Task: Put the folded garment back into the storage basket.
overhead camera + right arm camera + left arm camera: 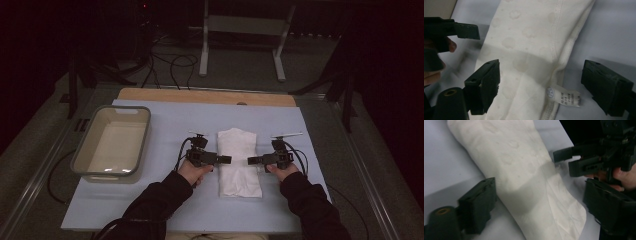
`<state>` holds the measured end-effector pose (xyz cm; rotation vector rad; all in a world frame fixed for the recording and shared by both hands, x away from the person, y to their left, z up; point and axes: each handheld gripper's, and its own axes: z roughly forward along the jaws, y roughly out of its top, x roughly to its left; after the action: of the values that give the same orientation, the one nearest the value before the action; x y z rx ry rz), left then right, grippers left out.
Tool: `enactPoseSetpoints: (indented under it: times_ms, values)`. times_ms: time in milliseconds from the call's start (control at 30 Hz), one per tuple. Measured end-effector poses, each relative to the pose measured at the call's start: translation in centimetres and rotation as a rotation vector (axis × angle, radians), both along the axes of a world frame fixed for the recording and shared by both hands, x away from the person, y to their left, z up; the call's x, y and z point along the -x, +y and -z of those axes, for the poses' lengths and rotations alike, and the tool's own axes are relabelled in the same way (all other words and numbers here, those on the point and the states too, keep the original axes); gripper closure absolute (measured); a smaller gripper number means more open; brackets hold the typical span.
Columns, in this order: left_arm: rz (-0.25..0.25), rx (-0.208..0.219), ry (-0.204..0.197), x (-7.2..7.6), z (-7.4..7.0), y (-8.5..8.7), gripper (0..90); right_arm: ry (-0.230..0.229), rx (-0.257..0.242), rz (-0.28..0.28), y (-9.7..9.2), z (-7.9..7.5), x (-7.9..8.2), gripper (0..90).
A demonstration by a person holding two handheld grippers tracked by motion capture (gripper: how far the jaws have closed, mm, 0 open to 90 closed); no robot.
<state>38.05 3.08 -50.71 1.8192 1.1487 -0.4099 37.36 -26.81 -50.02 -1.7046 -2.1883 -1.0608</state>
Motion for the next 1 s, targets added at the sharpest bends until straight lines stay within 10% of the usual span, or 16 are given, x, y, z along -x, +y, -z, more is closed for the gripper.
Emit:
enactPoseSetpoints:
  times_ms: [433, 1000]
  values:
    - [-0.034, -0.105, 0.093, -0.4, 1.1, -0.7, 39.6, 0.055, -0.002, 0.018, 0.6, 0.7, -0.5, 31.3]
    - [-0.067, -0.166, 0.105, -0.5, 1.5, -1.8, 63.7, -0.017, 0.144, 0.013, 2.1, 0.6, -0.3, 54.5]
